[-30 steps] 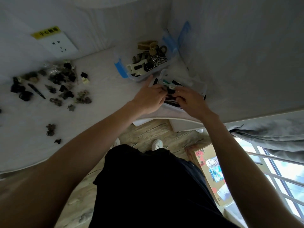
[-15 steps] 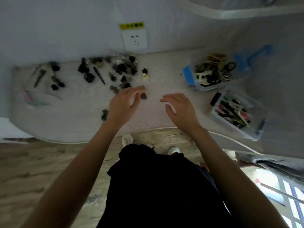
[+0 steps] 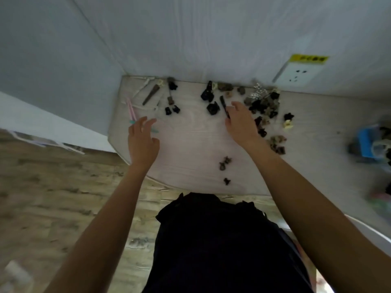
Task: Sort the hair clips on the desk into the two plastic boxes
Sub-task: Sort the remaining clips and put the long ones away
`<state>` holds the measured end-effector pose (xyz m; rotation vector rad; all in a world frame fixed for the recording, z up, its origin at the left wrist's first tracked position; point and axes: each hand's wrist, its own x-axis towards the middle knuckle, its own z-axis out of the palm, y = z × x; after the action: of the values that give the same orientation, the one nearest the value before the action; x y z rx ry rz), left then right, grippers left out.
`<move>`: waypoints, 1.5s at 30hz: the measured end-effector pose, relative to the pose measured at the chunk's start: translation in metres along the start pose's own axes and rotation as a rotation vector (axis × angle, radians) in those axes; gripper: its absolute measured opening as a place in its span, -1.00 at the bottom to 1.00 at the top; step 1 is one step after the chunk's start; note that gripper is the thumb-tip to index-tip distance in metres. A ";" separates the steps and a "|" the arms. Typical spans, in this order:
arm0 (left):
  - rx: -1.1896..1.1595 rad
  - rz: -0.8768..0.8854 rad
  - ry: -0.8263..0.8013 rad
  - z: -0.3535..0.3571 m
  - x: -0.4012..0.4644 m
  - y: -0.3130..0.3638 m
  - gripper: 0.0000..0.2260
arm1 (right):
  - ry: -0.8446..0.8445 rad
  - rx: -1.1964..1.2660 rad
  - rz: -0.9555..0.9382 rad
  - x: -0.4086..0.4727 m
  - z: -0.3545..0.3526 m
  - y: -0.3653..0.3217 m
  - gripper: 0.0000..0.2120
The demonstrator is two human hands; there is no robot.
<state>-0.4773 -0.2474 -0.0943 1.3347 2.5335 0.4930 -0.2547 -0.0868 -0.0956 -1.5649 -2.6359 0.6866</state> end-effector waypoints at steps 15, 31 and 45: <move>0.001 0.115 0.128 -0.021 0.040 -0.015 -0.85 | 0.128 0.291 0.118 -0.010 -0.006 -0.049 -0.95; -0.081 -0.300 -0.139 -0.027 0.070 -0.039 -0.55 | -0.160 -0.468 -0.357 0.045 0.055 -0.173 -0.70; 0.037 -0.118 -0.005 -0.015 0.060 -0.053 -0.76 | 0.027 0.092 -0.436 0.085 0.018 -0.164 -0.73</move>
<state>-0.5555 -0.2283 -0.1050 1.1879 2.6099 0.4208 -0.4386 -0.0894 -0.0698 -0.9179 -2.7379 0.7311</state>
